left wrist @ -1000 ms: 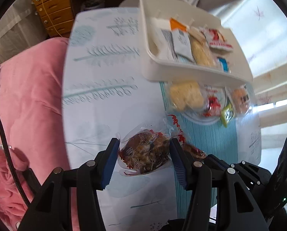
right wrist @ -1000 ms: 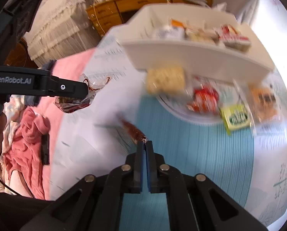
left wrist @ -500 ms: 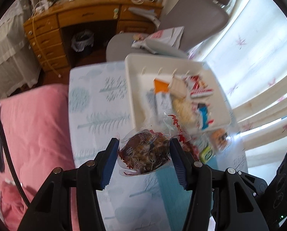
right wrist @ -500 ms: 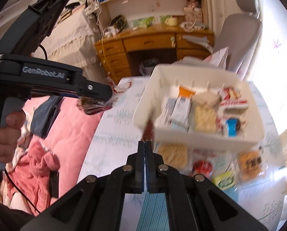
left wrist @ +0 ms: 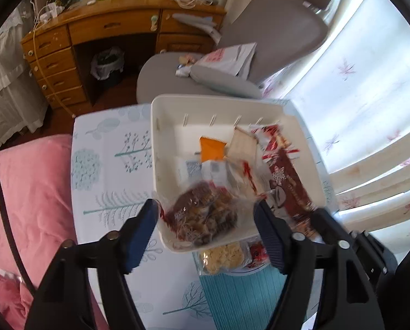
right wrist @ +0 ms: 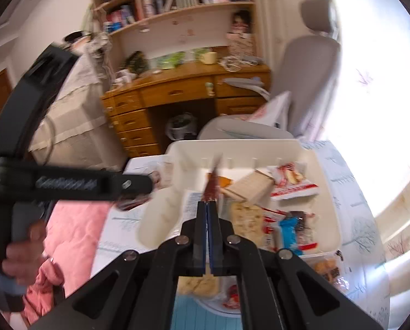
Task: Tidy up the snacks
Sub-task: 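Place both held packs into the tray and open both tools, then withdraw both tools and reach the right tool toward the clear crab-roe pack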
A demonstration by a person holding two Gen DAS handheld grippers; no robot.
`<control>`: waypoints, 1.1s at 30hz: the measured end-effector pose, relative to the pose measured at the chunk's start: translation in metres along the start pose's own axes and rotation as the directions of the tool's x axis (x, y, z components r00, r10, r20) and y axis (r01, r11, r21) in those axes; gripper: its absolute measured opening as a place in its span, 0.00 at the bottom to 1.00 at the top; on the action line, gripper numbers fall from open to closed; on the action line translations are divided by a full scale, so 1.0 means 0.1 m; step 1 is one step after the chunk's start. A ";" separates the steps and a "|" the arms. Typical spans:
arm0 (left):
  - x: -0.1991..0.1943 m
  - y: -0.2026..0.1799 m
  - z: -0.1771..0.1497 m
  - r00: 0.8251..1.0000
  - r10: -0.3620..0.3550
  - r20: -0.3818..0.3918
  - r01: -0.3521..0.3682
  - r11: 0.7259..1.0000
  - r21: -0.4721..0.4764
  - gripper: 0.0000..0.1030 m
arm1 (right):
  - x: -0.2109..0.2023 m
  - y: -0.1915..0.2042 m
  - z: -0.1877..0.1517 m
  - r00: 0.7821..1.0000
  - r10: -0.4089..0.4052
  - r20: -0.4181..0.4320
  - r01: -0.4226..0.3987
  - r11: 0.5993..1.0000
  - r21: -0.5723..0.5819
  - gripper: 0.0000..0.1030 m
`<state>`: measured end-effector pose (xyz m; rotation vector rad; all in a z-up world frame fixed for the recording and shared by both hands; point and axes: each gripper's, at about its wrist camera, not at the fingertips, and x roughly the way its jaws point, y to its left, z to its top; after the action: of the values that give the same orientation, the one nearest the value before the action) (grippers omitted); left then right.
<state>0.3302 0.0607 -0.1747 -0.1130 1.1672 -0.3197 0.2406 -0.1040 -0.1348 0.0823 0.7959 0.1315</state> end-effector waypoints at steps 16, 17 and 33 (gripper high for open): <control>0.05 -0.25 -0.39 0.999 0.023 -0.048 -0.029 0.989 -0.143 0.77 | -0.04 -0.84 -0.20 0.986 0.051 -0.156 -0.029 0.989 0.143 0.37; 0.06 -0.29 -0.45 0.998 0.022 -0.052 -0.030 0.987 -0.156 0.77 | -0.05 -0.93 -0.23 0.983 0.061 -0.170 -0.035 0.987 0.155 0.39; 0.41 -1.10 -1.28 0.996 0.012 -0.083 -0.034 0.965 -0.262 0.77 | -0.14 -1.86 -0.57 0.935 0.136 -0.326 -0.073 0.977 0.198 0.73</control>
<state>0.2063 -0.0465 -0.2331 -0.3213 1.2870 -0.1482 0.2065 -0.2885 -0.1878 0.2833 1.1484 0.1769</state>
